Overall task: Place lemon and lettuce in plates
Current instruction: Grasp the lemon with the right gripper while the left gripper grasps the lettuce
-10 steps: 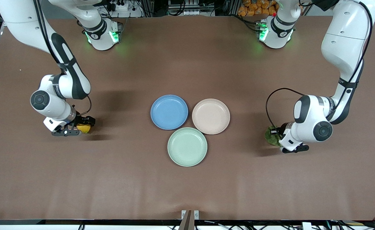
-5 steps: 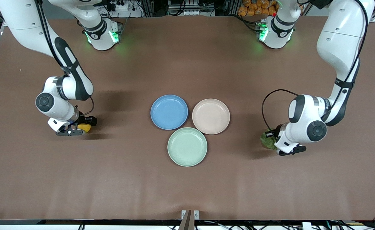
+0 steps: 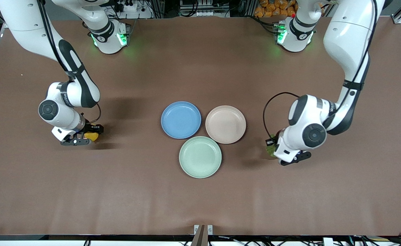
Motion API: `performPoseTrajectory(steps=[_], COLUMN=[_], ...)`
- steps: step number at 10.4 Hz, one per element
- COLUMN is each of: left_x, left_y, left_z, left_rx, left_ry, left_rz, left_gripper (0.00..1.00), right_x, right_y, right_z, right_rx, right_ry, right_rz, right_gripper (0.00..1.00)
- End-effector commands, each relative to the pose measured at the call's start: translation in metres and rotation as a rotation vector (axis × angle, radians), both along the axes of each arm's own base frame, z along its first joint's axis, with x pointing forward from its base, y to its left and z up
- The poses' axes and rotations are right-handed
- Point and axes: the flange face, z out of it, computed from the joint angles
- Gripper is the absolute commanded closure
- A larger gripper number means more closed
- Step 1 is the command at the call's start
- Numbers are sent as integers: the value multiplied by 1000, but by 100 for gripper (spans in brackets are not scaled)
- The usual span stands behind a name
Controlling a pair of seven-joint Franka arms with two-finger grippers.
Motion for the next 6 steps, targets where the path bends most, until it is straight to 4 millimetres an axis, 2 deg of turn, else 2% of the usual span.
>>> performPoseTrajectory(steps=[1,3,6], left_x=[-7,-13,-34], left_y=[-25,-57,-107], left_z=[15,23,23], left_rx=[21,7,17], left_ry=[-9,-13,-13], left_rz=[60,123,164], left_gripper=[100,100,100], right_x=[10,11,11], right_y=[23,51,112], right_z=[30,37,45], right_rx=[11,25,64], right_ry=[28,20,4], right_rz=[30,43,-24], right_gripper=[95,95,95])
